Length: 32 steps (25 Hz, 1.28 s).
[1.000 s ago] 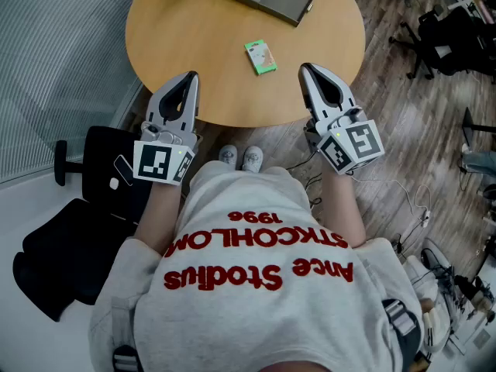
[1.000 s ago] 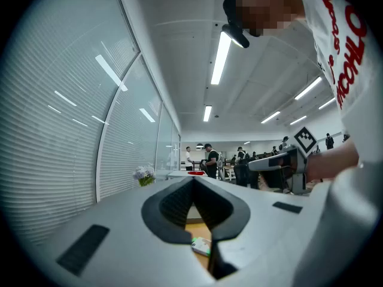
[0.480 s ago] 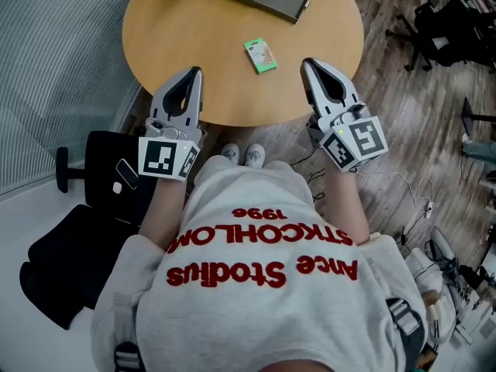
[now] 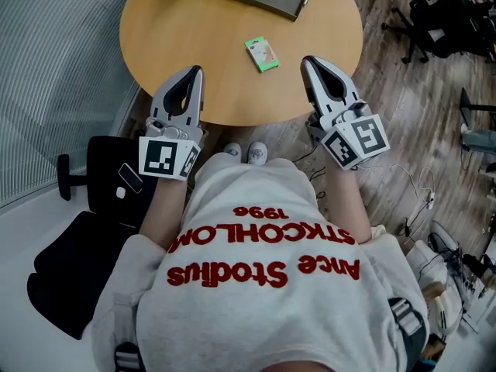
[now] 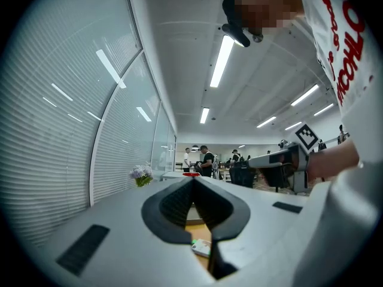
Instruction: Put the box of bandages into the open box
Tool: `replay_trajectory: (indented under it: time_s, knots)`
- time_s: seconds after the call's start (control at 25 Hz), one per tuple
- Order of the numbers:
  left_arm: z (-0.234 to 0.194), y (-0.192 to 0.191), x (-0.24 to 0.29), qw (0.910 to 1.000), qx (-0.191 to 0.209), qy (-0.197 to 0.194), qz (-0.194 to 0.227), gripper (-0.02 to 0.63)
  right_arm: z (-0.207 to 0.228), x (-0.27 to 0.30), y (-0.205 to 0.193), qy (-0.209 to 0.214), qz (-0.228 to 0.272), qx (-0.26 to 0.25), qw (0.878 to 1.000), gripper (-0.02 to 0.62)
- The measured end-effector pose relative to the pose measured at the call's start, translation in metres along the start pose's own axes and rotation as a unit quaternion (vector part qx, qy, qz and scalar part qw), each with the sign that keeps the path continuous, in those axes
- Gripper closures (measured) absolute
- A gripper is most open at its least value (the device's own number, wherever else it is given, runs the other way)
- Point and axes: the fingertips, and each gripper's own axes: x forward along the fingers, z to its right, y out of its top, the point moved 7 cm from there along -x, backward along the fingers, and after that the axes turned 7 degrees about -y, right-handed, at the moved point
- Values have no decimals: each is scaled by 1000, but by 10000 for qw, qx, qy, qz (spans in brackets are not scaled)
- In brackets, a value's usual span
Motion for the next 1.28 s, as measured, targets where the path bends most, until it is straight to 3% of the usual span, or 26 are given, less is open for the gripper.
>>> replay_trajectory:
  time_s: [0.2, 0.44, 1.28]
  knots:
    - [-12, -7, -8, 9998, -5, -178, -45, 603, -12, 5, -4, -104, 3, 5, 9999, 586]
    - [-20, -12, 7, 9995, -56, -239, -194, 603, 4, 15, -5, -183, -58, 173, 9997, 586]
    - [-33, -19, 96, 9984, 249, 378, -337, 603, 86, 101, -1, 764, 34, 399, 9963, 586]
